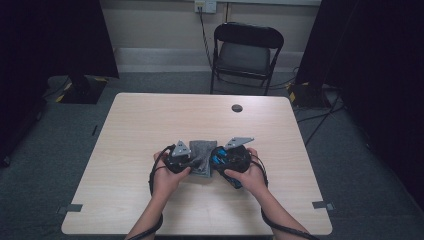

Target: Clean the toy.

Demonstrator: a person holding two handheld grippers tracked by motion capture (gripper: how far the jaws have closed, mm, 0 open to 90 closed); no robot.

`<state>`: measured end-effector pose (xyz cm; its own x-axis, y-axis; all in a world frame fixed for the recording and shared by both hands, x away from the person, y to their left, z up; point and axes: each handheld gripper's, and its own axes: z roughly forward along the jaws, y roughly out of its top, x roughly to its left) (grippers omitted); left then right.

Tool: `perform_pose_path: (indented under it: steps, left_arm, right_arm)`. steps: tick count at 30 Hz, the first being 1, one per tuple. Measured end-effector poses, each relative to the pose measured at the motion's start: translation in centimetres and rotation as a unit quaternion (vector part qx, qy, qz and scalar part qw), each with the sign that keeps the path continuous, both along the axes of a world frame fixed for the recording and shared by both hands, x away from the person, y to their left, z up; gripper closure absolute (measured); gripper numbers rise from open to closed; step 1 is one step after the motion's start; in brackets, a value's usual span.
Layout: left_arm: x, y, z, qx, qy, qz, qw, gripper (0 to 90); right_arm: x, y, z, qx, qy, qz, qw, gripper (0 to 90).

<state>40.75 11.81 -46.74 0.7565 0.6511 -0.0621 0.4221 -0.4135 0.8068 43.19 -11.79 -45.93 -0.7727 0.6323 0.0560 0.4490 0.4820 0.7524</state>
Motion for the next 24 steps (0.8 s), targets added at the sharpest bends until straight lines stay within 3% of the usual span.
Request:
perform_pose_path:
  steps: [5, 8, 14, 16, 18, 20, 24]
  left_arm:
    - [-0.1, 0.4, 0.1, -0.009, -0.001, 0.016, 0.9998, 78.9]
    - [0.3, 1.1, 0.9, -0.017, -0.013, 0.030, 0.9993, 78.6]
    - [1.2, 0.3, 2.3, -0.012, -0.032, 0.036, 0.9988, 78.2]
    - [1.4, -0.1, 2.2, -0.024, -0.022, 0.015, 0.9994, 78.5]
    - [1.3, -0.4, 2.2, -0.010, -0.024, -0.017, 0.9995, 78.8]
    - [1.1, -0.4, 2.3, -0.003, -0.021, -0.026, 0.9994, 79.0]
    - [0.6, 0.0, 2.2, -0.011, -0.012, -0.036, 0.9992, 79.0]
  right_arm:
    - [0.1, 0.2, 0.1, -0.004, -0.001, 0.002, 1.0000, 25.6]
    - [0.0, 0.1, -0.1, -0.005, 0.004, 0.006, 1.0000, 25.6]
    - [-0.3, 0.8, -0.2, -0.007, 0.008, 0.020, 0.9998, 25.6]
    - [-0.3, 1.0, 0.0, -0.007, 0.005, 0.019, 0.9998, 25.6]
    - [-0.2, 1.0, 0.1, -0.008, 0.003, 0.017, 0.9998, 25.6]
    - [0.0, 0.9, 0.3, -0.016, 0.000, 0.017, 0.9997, 25.6]
    - [0.2, 0.6, 0.3, -0.017, -0.001, 0.006, 0.9998, 25.6]
